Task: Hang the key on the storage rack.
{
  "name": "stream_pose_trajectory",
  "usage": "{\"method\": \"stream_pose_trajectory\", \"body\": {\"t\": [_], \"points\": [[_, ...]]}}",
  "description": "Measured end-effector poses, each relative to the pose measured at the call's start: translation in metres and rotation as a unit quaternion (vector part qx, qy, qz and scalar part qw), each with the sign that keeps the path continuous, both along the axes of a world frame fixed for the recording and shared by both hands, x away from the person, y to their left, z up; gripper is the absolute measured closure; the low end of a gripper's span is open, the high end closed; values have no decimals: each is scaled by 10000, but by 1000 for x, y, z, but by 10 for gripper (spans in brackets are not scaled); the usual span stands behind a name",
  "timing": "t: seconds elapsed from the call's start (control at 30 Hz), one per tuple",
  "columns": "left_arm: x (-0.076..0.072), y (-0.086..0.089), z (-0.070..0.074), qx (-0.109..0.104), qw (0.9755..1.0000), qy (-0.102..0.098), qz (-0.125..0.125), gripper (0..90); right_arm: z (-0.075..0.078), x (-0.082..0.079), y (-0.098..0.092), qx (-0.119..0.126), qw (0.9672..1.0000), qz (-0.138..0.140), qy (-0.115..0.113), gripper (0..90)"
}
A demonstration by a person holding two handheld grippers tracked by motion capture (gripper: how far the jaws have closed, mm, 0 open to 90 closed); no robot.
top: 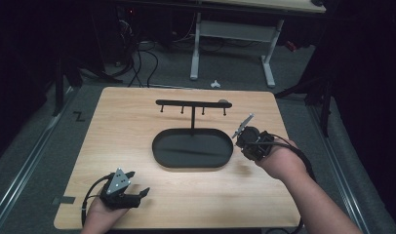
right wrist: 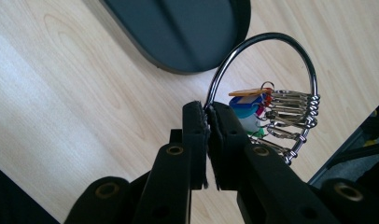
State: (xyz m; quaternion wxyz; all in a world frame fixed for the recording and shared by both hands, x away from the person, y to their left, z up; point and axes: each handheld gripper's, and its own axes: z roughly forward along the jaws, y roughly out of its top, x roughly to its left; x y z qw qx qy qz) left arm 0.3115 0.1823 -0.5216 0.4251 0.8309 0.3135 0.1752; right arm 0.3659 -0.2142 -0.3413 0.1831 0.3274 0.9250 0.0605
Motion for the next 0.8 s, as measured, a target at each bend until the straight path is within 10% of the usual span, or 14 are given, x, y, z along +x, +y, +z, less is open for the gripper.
{"method": "stream_pose_trajectory", "body": {"t": [0.8], "points": [[0,2,0,-39,10000,-5,36,208,24,30,24,-7,9996,54,-289,852]]}}
